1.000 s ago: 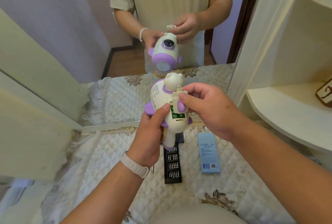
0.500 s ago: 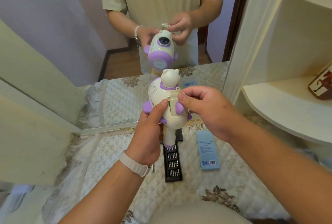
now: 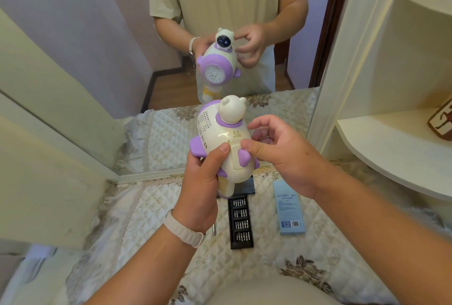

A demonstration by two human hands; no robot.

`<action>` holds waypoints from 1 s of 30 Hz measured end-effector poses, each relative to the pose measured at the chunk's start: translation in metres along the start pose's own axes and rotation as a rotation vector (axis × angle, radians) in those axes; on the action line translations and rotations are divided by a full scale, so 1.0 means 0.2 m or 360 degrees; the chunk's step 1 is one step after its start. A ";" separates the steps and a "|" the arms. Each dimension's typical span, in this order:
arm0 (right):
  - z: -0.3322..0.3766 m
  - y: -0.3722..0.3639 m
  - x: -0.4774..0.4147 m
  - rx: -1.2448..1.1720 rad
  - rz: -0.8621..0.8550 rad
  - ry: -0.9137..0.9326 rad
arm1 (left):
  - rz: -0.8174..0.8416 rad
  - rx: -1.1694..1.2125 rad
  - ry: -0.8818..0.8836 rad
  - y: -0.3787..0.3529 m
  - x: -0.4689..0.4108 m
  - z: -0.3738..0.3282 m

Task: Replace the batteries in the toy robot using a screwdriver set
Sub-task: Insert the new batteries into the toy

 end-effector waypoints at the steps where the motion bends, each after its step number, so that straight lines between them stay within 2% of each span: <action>1: -0.01 0.00 0.00 -0.0024 -0.0003 -0.0038 | 0.0015 0.0006 -0.0019 0.00 0.00 0.00; 6: -0.01 0.00 0.04 -0.0128 -0.0008 -0.0103 | 0.0113 -0.0001 -0.0163 -0.01 0.00 -0.04; 9: -0.01 -0.02 0.07 -0.0321 0.0110 -0.0131 | 0.0156 -0.0039 -0.0229 -0.02 -0.02 -0.05; 13: 0.00 -0.03 0.09 -0.0361 0.0216 -0.0145 | 0.0260 -0.0027 -0.0269 -0.02 -0.04 -0.05; 30: -0.09 0.01 0.09 -0.0381 0.0117 -0.0289 | 0.0202 -0.0045 -0.0094 -0.03 0.00 0.06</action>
Point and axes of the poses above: each hand's wrist, its own x-axis away from the middle knuckle, its own y-axis out of the back of the hand, z = x × y, the point moved 3 cm from there along -x, towards the middle knuckle, and after that the axes turned 13 degrees about -x, right-handed, at the moved point
